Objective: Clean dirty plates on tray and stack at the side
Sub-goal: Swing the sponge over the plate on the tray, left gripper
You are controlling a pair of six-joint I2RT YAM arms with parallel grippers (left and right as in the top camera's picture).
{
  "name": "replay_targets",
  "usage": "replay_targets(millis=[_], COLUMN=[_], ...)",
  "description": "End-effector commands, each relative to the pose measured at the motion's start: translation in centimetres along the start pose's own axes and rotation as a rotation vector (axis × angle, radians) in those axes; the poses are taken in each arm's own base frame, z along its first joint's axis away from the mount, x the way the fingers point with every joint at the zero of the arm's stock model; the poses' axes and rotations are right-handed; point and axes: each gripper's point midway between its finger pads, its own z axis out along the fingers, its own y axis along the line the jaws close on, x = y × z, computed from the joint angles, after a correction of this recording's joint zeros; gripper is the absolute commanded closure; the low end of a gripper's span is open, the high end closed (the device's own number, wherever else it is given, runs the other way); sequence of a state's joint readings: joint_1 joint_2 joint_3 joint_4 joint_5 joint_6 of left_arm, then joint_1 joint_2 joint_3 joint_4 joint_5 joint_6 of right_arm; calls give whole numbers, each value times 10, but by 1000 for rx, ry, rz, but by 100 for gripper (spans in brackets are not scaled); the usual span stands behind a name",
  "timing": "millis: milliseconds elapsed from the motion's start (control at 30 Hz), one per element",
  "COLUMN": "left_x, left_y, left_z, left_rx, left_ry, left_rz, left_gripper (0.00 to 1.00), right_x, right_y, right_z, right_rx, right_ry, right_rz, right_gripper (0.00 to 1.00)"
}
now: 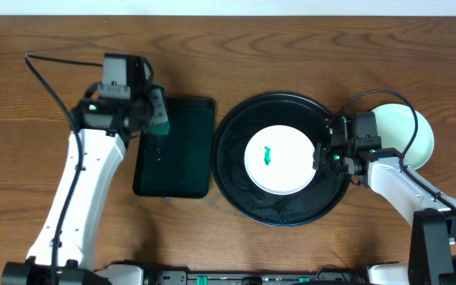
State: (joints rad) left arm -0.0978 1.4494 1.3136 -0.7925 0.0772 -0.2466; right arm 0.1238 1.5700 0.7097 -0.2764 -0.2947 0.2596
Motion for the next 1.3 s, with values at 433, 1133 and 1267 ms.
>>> replay_targets(millis=[433, 1133, 1267], left_x=[27, 156, 167], left_y=[-85, -200, -206], left_z=[20, 92, 102], left_rx=[21, 28, 25], left_ry=[211, 415, 427], left_rz=[167, 275, 291], left_gripper=[93, 93, 93], right_x=[7, 9, 10], right_y=[0, 0, 2], right_z=[4, 4, 4], right_rx=[1, 1, -12], right_ry=[21, 30, 37], right_rz=[8, 11, 30], right_gripper=[99, 99, 99])
